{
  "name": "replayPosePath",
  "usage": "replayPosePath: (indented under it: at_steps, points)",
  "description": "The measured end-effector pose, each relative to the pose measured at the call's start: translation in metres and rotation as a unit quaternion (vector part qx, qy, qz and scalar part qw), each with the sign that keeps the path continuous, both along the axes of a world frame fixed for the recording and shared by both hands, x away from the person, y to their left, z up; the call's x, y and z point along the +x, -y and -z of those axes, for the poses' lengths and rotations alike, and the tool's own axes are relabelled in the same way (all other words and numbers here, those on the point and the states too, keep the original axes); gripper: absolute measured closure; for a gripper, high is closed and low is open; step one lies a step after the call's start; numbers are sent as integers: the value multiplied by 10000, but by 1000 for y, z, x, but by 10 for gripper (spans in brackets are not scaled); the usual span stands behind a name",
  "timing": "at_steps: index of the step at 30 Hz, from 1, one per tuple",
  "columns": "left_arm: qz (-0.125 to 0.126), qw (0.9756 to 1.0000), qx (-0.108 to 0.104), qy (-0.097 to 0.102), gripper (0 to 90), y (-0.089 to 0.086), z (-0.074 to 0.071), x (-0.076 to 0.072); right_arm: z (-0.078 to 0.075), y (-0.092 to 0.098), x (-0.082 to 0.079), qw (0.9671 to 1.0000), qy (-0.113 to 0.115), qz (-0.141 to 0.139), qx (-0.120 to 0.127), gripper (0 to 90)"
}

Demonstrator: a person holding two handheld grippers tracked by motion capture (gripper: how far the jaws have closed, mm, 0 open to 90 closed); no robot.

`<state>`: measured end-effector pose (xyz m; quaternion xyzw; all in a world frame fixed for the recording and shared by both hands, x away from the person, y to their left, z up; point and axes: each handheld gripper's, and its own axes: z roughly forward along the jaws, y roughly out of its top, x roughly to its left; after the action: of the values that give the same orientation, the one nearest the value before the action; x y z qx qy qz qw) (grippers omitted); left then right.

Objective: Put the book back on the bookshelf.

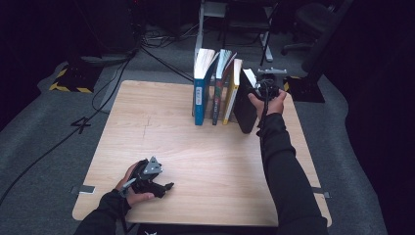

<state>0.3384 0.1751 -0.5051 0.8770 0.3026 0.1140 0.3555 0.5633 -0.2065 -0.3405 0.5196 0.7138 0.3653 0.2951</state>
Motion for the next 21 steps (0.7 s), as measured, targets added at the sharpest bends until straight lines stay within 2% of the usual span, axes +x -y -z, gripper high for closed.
replayPosePath:
  at_steps: [4, 8, 12, 19, 21]
  points:
    - [3, 10000, 16, 6, 148, 0, 0, 0, 3, 1, -7, 9999, 117, -104, -61, 508]
    - [5, 10000, 29, 16, 148, 0, 0, 0, 5, 1, -11, 9997, 214, -96, -86, 490]
    - [4, 10000, 32, 15, 148, 0, 0, 0, 11, 4, -19, 9992, 337, -190, -76, 445]
    - [-2, 10000, 31, 12, 148, 0, 0, 0, 40, 20, -37, 9985, 335, -325, 295, 386]
    - [-2, 10000, 32, 13, 148, 0, 0, 0, 54, 27, -44, 9973, 399, -398, 468, 385]
